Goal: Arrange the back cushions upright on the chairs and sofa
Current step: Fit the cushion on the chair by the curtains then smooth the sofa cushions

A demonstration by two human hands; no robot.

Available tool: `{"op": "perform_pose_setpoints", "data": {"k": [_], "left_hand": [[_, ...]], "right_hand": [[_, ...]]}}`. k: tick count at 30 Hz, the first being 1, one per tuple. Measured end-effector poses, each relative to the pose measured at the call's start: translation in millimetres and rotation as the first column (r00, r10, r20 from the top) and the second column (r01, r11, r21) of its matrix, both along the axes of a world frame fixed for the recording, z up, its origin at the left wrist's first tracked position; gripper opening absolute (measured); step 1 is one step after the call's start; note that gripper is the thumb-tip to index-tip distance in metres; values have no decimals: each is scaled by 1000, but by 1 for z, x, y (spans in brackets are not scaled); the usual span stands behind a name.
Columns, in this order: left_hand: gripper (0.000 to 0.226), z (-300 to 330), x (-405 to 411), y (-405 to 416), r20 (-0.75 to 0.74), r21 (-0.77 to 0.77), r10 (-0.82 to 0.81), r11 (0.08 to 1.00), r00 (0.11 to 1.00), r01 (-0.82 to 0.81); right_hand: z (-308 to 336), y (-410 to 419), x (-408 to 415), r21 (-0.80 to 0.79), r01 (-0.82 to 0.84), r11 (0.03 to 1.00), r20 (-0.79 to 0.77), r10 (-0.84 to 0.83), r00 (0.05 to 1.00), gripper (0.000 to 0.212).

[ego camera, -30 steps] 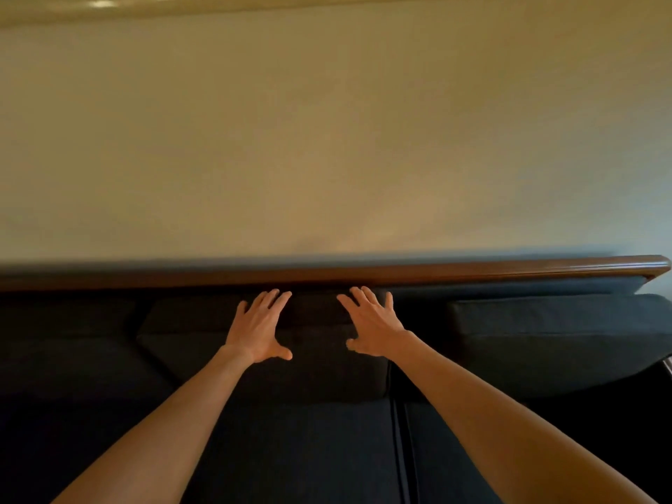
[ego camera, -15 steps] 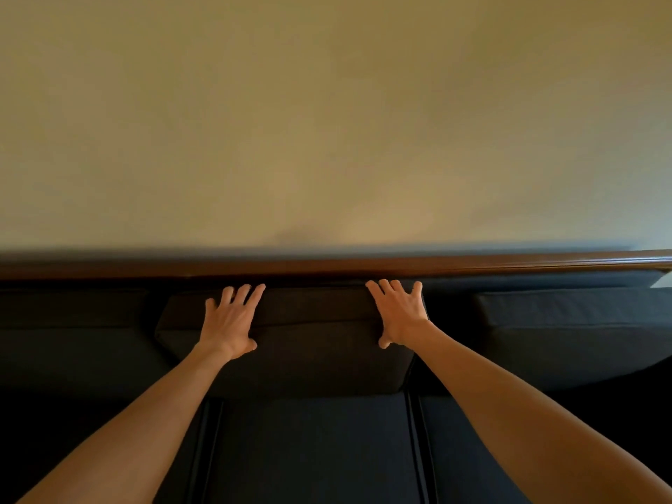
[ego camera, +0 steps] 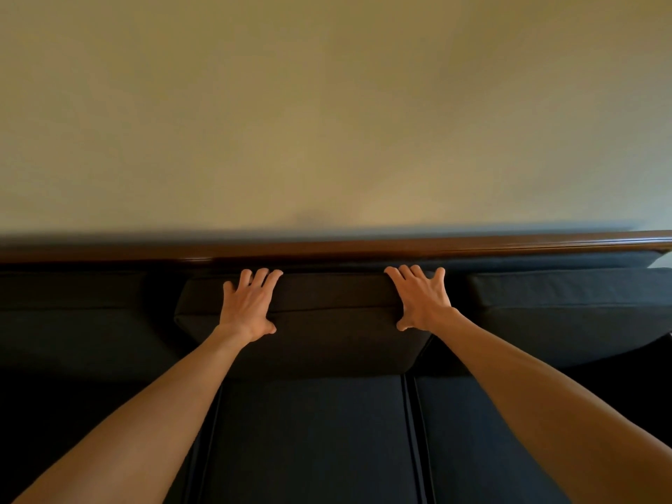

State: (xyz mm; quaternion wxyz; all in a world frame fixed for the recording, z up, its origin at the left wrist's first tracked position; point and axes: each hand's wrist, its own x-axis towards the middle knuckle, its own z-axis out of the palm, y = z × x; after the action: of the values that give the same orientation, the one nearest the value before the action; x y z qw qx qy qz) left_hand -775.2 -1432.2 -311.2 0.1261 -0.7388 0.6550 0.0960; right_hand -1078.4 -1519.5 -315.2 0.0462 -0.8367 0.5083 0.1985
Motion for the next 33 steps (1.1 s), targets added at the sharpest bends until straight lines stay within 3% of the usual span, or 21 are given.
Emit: {"op": "perform_pose_setpoints", "data": {"k": [13, 19, 22, 26, 33], "left_hand": [[113, -4, -5, 9, -25, 29, 34, 999, 999, -33], [98, 4, 22, 9, -108, 29, -57, 998, 993, 60], [96, 8, 51, 12, -202, 27, -72, 997, 977, 79], [114, 12, 116, 23, -252, -4, -86, 996, 964, 88], [131, 14, 299, 43, -169, -24, -94, 996, 981, 91]], "right_hand": [[-3, 11, 8, -2, 53, 999, -11, -53, 999, 123], [5, 27, 45, 52, 227, 973, -24, -226, 974, 116], [12, 34, 88, 139, 251, 958, 9, -254, 967, 118], [17, 49, 172, 219, 98, 971, 128, -128, 983, 110], [13, 79, 375, 180, -70, 981, 387, -6, 922, 92]]}}
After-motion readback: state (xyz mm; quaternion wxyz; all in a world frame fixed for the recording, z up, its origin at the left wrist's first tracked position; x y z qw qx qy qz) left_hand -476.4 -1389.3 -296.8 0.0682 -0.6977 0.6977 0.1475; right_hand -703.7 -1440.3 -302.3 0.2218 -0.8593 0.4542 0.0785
